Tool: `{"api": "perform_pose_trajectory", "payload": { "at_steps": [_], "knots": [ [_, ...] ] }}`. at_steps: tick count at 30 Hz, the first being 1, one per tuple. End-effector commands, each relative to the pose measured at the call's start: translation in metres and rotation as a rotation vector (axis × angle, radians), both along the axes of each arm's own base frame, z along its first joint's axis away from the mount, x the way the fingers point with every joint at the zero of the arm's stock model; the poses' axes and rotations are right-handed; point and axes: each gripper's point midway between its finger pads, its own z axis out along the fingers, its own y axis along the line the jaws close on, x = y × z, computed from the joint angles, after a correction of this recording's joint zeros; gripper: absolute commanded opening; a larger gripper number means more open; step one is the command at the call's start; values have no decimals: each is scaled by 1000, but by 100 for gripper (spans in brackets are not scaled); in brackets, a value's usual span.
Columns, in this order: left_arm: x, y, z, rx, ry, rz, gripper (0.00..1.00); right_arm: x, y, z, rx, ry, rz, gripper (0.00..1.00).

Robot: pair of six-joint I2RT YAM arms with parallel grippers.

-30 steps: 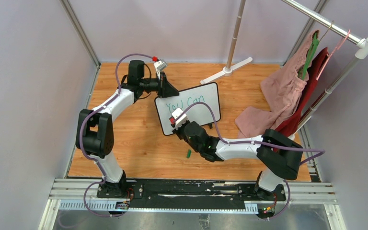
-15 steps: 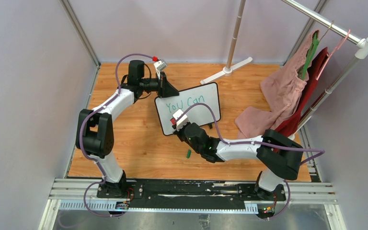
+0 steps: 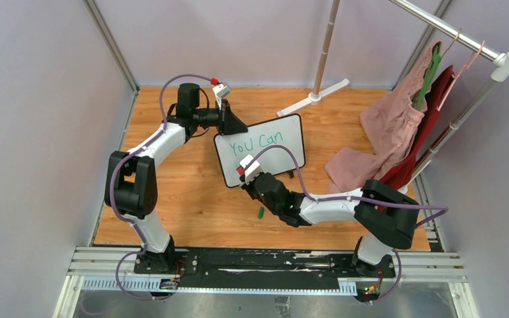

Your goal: Write a sentence on the whiteboard

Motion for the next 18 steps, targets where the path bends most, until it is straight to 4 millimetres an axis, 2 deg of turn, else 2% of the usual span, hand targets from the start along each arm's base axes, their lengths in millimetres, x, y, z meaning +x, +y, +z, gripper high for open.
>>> {"api": "perform_pose_trajectory", "payload": {
  "at_steps": [1, 7, 18],
  "knots": [
    [-7, 0, 2, 8, -1, 7, 0, 0, 4, 12, 24, -16, -12, 0],
    [-8, -1, 3, 7, -1, 5, 0, 3, 12, 24, 33, -37, -3, 0],
    [-8, -1, 2, 7, 2, 3, 0, 3, 23, 26, 38, -31, 29, 0]
  ]
}}
